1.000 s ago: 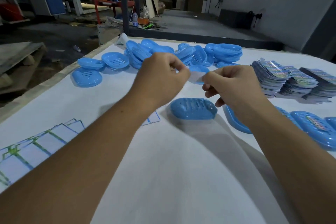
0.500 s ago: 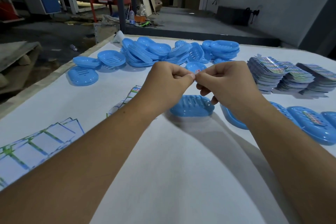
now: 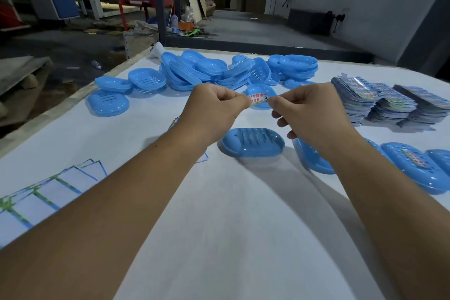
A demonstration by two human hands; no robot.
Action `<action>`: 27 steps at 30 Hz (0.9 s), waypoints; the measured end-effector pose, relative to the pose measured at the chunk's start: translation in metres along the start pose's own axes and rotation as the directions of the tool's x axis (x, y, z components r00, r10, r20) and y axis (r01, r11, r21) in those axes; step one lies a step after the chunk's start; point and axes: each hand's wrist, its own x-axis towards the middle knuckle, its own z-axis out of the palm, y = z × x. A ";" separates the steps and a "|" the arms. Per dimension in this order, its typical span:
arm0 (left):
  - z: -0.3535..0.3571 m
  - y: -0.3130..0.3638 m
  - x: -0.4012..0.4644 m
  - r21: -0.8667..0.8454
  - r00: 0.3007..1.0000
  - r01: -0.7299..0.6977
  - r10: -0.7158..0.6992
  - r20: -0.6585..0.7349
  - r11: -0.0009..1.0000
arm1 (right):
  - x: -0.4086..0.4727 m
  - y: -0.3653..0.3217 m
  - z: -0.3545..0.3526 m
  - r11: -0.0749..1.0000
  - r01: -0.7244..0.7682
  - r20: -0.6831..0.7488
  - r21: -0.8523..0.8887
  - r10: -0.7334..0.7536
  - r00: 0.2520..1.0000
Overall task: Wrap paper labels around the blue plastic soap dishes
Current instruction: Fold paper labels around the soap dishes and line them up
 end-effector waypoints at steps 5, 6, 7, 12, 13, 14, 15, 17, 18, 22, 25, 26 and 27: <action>0.000 -0.001 0.000 0.037 1.000 0.006 -0.007 0.024 0.999 | 0.000 0.000 0.000 0.999 0.009 0.034 0.034 -0.010 0.999; 0.000 -0.002 0.000 0.046 0.999 0.013 -0.015 0.029 0.999 | 0.000 0.001 0.001 1.000 0.005 0.037 0.028 -0.006 0.999; 0.000 -0.002 0.001 0.057 0.999 0.023 -0.025 0.033 0.998 | 0.001 0.001 0.000 1.000 -0.004 0.042 0.019 0.003 0.999; 0.000 -0.005 0.001 0.141 0.995 0.078 -0.086 0.047 0.987 | 0.000 -0.001 -0.003 0.994 -0.093 0.133 -0.057 0.100 0.986; 0.000 -0.006 0.001 0.160 0.993 0.087 -0.098 0.059 0.983 | -0.001 -0.001 -0.003 0.991 -0.109 0.148 -0.075 0.119 0.982; -0.001 -0.006 0.001 0.182 0.991 0.100 -0.114 0.072 0.978 | -0.001 -0.001 -0.004 0.989 -0.121 0.160 -0.088 0.134 0.978; -0.001 -0.006 0.000 0.211 0.987 0.115 -0.135 0.086 0.971 | 0.000 -0.001 -0.004 0.986 -0.128 0.170 -0.103 0.145 0.975; -0.003 -0.007 0.000 0.270 0.979 0.134 -0.170 0.115 0.953 | 0.000 -0.002 -0.005 0.981 -0.131 0.195 -0.145 0.158 0.968; -0.004 -0.008 0.000 0.279 0.973 0.146 -0.189 0.133 0.949 | -0.001 -0.002 -0.005 0.977 -0.128 0.211 -0.169 0.163 0.964; -0.004 -0.010 -0.001 0.237 0.943 0.197 -0.250 0.220 0.951 | -0.003 -0.001 -0.005 0.965 -0.110 0.261 -0.238 0.172 0.950; -0.005 -0.009 -0.001 0.334 0.952 0.134 -0.215 0.219 0.933 | -0.003 0.000 -0.005 0.955 -0.097 0.267 -0.280 0.174 0.948; -0.005 -0.009 -0.001 0.366 0.954 0.114 -0.204 0.219 0.924 | -0.003 0.000 -0.005 0.952 -0.090 0.271 -0.292 0.173 0.947; -0.005 -0.009 0.000 0.385 0.955 0.101 -0.198 0.222 0.917 | -0.003 0.001 -0.004 0.950 -0.083 0.275 -0.301 0.170 0.946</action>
